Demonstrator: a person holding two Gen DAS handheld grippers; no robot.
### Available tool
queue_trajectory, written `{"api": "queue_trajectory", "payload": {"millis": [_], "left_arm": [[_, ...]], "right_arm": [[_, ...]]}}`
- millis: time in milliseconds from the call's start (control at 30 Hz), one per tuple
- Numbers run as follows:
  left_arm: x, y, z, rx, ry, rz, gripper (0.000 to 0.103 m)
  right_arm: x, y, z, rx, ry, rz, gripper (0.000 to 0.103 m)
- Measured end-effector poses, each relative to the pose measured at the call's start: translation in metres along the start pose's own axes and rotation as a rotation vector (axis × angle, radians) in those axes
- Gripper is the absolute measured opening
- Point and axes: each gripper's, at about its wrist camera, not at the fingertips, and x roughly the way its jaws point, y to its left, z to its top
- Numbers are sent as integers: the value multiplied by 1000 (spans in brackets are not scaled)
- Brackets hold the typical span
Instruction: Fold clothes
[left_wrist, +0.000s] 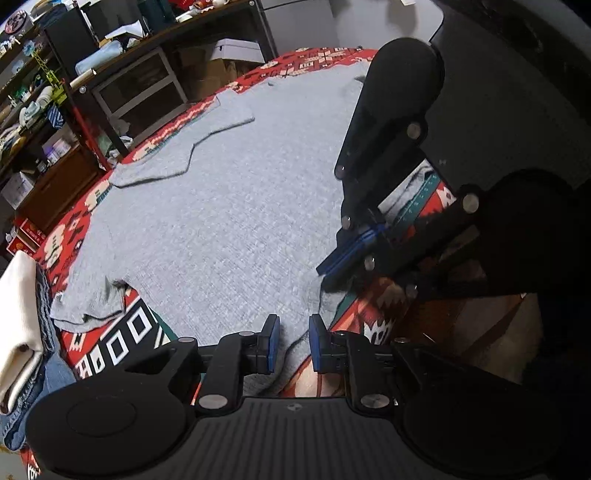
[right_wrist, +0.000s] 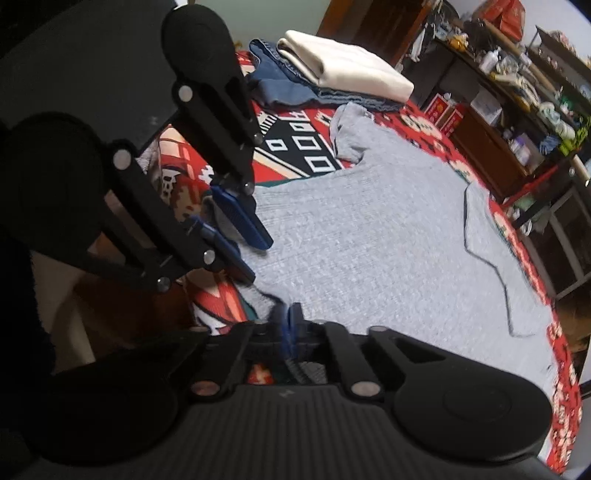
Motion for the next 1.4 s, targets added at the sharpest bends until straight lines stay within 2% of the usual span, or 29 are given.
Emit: {"api": "queue_trajectory", "payload": {"millis": [33, 267, 400, 500, 633, 800, 933, 1133, 1267, 1400], "left_arm": [[0, 1, -1, -2, 0, -10, 1], [-4, 2, -6, -13, 5, -29, 1], [-3, 2, -7, -18, 19, -27, 2], [-4, 3, -7, -23, 22, -25, 7], [-12, 11, -6, -83, 2, -49, 7], [-19, 21, 10, -149, -75, -71, 7], [0, 21, 30, -179, -91, -87, 7], [31, 1, 40, -151, -78, -131, 7], [28, -8, 37, -78, -77, -124, 5], [23, -5, 34, -74, -60, -144, 5]], "right_arm": [[-2, 1, 0, 2, 0, 5, 0], [-6, 5, -7, 24, -4, 13, 0], [-8, -7, -9, 132, -10, 68, 2], [-17, -20, -19, 224, -23, 88, 2], [-33, -41, -37, 363, -45, 106, 2], [-48, -77, -68, 550, -65, 18, 4], [-44, -95, -85, 651, -61, -16, 7], [-32, -77, -83, 598, -40, -2, 7], [-37, -63, -83, 541, -22, -1, 8], [-42, -61, -79, 510, -17, -5, 8]]}}
